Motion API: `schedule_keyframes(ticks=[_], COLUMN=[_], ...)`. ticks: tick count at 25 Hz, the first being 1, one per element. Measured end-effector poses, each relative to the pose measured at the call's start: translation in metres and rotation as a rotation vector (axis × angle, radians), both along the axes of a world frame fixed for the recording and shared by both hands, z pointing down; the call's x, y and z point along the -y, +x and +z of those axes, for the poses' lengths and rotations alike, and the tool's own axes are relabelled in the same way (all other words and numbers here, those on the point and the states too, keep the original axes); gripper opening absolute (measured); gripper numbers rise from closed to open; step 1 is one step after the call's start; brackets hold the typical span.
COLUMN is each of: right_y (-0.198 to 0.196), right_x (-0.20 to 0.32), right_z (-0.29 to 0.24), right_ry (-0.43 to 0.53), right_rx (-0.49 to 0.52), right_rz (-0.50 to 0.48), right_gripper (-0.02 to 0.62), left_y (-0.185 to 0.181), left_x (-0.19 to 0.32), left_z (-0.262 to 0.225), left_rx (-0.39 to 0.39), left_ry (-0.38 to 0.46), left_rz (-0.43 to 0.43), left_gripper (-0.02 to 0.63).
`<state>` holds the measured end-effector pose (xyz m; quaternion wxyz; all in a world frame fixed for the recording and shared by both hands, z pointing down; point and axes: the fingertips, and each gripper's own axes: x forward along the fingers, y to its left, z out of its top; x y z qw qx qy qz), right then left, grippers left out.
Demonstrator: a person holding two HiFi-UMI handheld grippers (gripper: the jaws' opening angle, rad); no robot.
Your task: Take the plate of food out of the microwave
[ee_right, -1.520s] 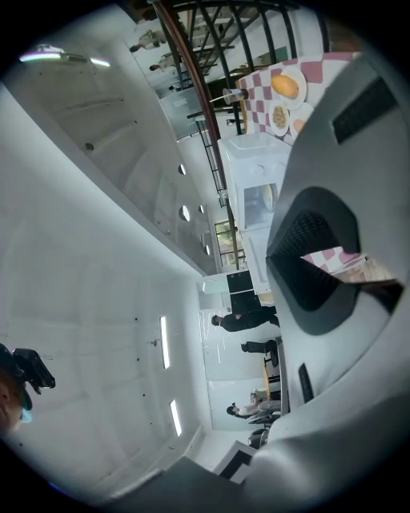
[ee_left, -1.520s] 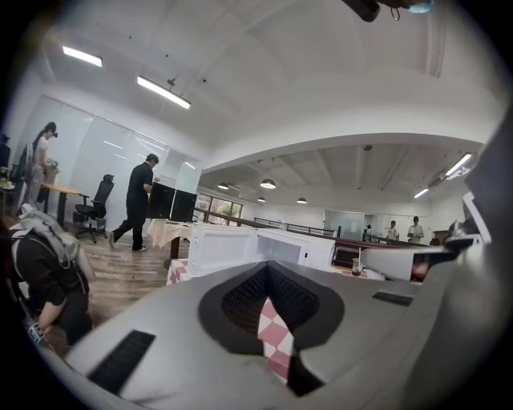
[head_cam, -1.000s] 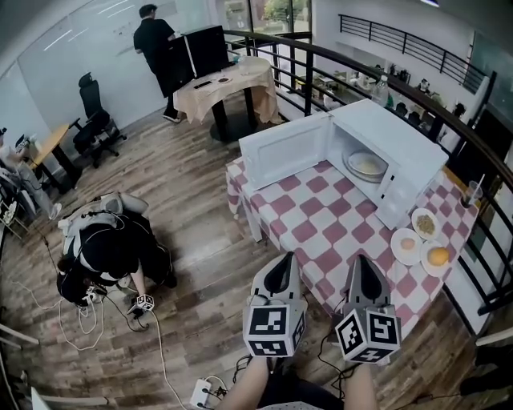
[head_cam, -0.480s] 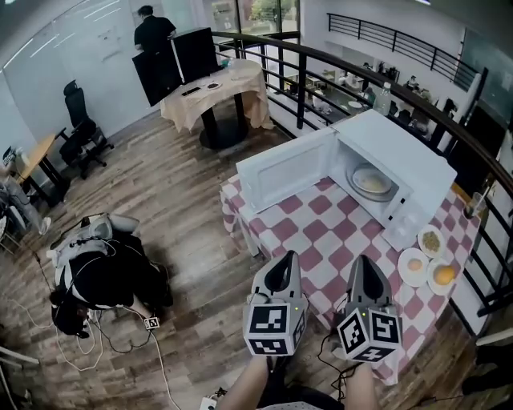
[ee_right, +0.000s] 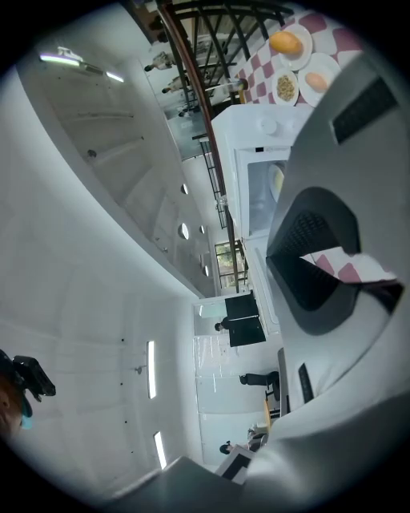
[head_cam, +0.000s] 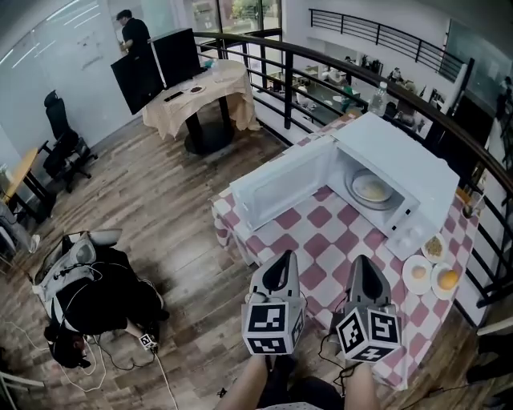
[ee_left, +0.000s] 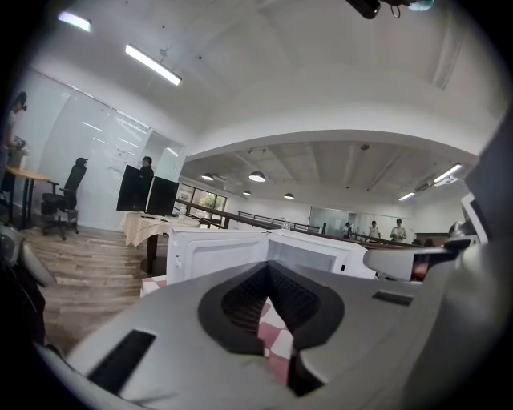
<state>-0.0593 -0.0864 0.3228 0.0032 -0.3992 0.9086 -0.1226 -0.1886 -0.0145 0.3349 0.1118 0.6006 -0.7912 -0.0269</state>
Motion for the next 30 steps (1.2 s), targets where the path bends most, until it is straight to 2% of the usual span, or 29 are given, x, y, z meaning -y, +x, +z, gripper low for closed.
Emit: schedule_keyframes(ticks=[13,25,30], right_y=[-0.013,-0.030,-0.037], right_x=[0.028,0.062,0.081], right_z=[0.020,0.044,0.047], right_ry=[-0.039,-0.105,-0.141], right_rx=[-0.028,-0.045,-0.022], right_rz=[0.090,0.108,0.096], right_gripper=[-0.006,-0.006,-0.006], left_y=[-0.017,-0.033,-0.036], left_x=[0.038,0.066,0.085], left_z=[0.022,0.042,0.045], left_rx=[-0.033,-0.046,-0.069], left_ry=[-0.031,-0.075,-0.089], left_rz=[0.087,0.089,0.088], left_gripper=[0.009,0.009,0.009])
